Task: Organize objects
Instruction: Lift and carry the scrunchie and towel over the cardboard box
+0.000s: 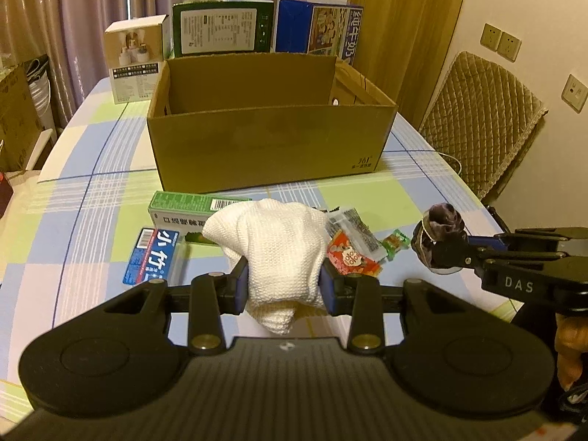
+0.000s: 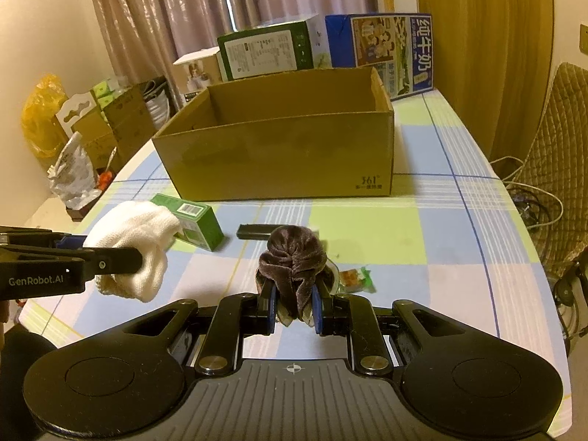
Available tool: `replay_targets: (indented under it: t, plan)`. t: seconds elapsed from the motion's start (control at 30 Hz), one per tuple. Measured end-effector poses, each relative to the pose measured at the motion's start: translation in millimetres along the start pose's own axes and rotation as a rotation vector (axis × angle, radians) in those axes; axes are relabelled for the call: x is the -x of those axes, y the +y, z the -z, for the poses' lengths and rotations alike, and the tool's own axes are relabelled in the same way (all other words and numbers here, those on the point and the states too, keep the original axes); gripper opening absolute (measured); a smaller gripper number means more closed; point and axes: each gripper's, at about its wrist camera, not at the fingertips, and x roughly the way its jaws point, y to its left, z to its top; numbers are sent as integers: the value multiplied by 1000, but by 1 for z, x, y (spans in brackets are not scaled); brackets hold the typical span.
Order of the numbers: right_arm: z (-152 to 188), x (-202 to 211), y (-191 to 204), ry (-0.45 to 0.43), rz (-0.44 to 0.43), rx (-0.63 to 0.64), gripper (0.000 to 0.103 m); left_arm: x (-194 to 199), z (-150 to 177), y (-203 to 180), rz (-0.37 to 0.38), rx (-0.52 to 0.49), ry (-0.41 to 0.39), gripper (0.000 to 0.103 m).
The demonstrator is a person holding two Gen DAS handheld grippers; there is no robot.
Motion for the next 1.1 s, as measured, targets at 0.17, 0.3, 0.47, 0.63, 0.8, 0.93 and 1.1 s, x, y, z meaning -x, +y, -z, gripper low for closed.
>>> replay_targets:
  t: [0.17, 0.3, 0.47, 0.63, 0.8, 0.93, 1.1]
  plan:
    - [-11, 1, -1, -11, -7, 7, 16, 1, -18, 5, 3, -26, -24, 33]
    - [-39, 3, -6, -47, -15, 2, 16, 2, -45, 12, -6, -40, -61, 33]
    - [-86, -3, -10, -100, -26, 24, 16, 3, -91, 24, -15, -65, -109, 33]
    - [-135, -17, -11, -136, -31, 53, 16, -10, -138, 43, -35, -77, -124, 33]
    - [-174, -40, -14, -142, -31, 61, 16, -35, -173, 63, -46, -58, -103, 33]
    - [-190, -66, -16, -115, -19, 72, 16, -60, -188, 73, -44, -54, -74, 33]
    - [-198, -89, -21, -94, -15, 69, 16, -94, -196, 76, -50, -71, -41, 34]
